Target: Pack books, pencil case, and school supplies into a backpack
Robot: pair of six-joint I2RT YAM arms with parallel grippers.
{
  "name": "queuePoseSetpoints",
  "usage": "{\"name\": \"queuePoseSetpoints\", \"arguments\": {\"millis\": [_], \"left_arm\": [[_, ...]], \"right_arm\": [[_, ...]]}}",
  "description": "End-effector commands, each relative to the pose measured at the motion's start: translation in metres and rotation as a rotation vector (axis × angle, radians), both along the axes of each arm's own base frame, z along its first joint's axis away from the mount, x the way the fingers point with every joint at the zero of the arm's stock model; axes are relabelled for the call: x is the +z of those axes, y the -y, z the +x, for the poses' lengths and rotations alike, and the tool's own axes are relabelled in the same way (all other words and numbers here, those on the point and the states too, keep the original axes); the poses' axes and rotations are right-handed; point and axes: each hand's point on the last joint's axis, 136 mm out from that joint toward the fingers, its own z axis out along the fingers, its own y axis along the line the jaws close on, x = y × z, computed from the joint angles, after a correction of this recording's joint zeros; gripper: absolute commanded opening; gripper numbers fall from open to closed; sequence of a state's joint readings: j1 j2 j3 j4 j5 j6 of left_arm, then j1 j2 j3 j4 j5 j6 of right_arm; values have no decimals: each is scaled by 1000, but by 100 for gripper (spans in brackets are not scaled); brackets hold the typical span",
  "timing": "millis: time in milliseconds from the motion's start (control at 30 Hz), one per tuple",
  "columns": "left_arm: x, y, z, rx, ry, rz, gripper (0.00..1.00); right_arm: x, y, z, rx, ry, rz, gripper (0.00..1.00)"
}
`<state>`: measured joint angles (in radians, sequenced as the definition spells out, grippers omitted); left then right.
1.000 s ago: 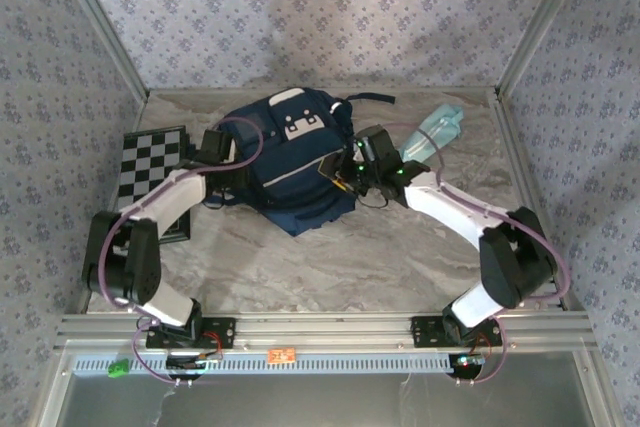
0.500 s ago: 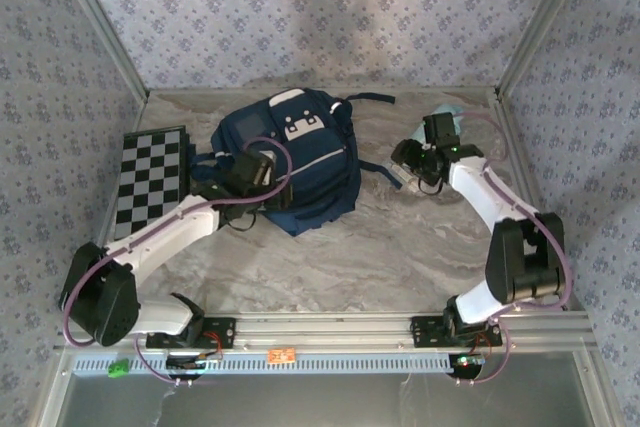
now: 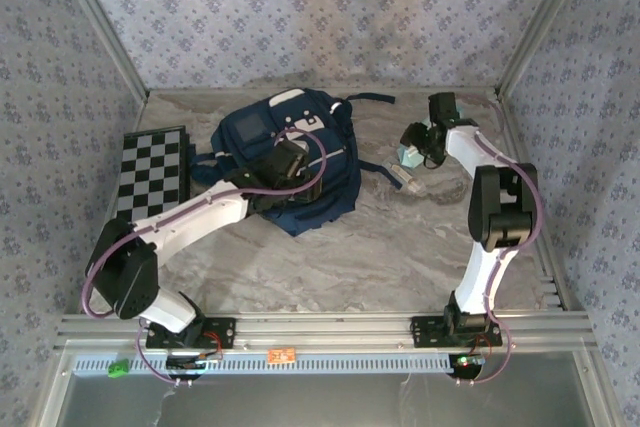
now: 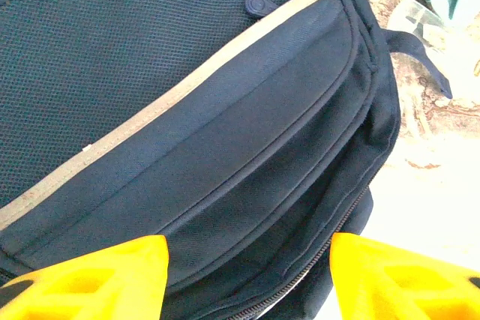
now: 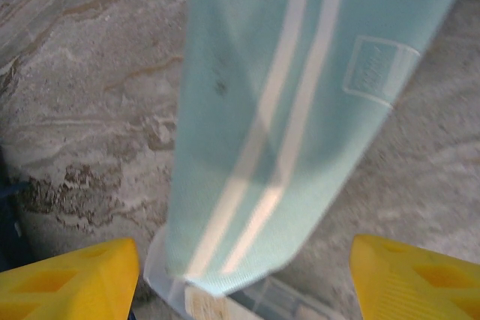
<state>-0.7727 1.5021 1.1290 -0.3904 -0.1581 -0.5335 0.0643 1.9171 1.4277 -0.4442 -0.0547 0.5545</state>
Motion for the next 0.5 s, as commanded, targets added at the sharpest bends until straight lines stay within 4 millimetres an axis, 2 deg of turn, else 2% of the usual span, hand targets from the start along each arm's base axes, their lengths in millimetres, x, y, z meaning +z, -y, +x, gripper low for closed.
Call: {"name": "queuePoseSetpoints", "arguments": {"millis": [0,67,167,333,467], "left_arm": [[3,-3,3,7,8,47,59],[6,-3,5,1,18,49,60],[9,-2,6,-20,23,66,60],[18,0,4,-56,27,86,61],[23,5,5,-104,48,91,62]], "right_arm": [[-12,1,11,26,-37,-42,73],[-19,2,16,29,-55,-62,69],[-28,3,18,41,-77,-74,58],[-34,6,10,41,-94,-87,27],[-26,5,3,53,-81,-89,7]]}}
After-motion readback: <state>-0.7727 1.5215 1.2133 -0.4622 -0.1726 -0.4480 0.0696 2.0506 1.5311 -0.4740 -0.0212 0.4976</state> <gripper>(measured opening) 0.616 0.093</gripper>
